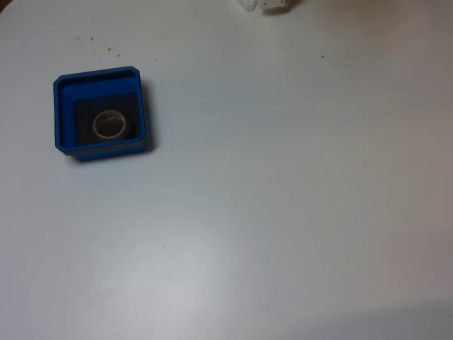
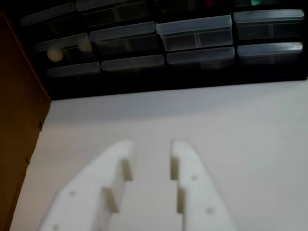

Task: Pick the black tape roll and drop it in the blue box

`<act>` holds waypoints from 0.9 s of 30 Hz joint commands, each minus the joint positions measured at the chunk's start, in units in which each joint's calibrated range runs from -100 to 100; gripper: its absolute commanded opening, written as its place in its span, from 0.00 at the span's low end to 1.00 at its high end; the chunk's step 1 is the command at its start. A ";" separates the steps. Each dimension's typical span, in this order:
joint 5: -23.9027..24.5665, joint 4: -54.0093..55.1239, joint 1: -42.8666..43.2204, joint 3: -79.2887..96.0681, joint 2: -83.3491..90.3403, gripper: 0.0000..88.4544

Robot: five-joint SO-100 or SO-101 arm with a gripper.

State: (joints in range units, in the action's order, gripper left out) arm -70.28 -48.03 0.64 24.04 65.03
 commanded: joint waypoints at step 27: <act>0.24 0.34 -0.30 21.25 34.13 0.01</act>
State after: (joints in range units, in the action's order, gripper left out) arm -70.28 -48.03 0.54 40.81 96.02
